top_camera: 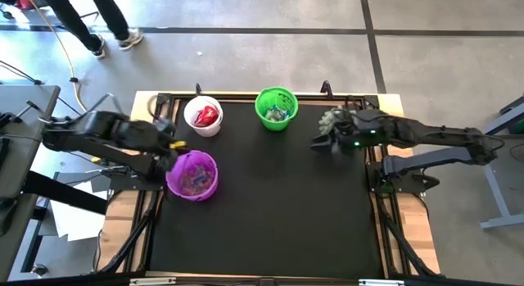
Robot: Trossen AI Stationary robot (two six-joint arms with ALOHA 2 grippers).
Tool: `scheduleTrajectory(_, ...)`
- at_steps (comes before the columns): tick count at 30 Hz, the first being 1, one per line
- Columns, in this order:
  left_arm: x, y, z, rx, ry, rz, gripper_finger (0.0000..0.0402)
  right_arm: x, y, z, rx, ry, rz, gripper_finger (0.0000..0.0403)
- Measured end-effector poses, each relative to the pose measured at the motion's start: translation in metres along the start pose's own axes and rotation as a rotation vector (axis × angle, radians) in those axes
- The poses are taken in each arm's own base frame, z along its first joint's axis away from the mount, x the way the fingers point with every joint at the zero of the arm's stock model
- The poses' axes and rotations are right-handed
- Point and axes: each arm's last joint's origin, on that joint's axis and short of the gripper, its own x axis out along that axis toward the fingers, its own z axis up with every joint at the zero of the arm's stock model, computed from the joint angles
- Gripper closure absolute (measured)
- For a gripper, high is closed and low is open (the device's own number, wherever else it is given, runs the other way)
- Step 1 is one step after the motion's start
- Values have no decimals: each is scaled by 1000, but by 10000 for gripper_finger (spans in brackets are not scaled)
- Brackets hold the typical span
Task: Sort candy
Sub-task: Return to Home Position
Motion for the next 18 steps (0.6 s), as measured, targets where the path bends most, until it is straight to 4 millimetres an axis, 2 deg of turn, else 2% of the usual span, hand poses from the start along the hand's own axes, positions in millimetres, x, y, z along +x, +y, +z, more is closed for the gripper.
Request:
scheduleTrajectory(4,-23,9,-1,13,-136,-98,314,-15,0,-6,-93,-74,120,240)
scheduleTrajectory(8,-35,14,-1,31,-203,-149,314,-22,-6,-19,-116,-206,202,240)
scheduleTrajectory(13,-39,17,-3,69,-212,-165,314,-14,-22,-50,-46,-303,276,240)
scheduleTrajectory(18,-38,16,-3,81,-202,-177,314,-2,-38,-78,46,-327,314,240)
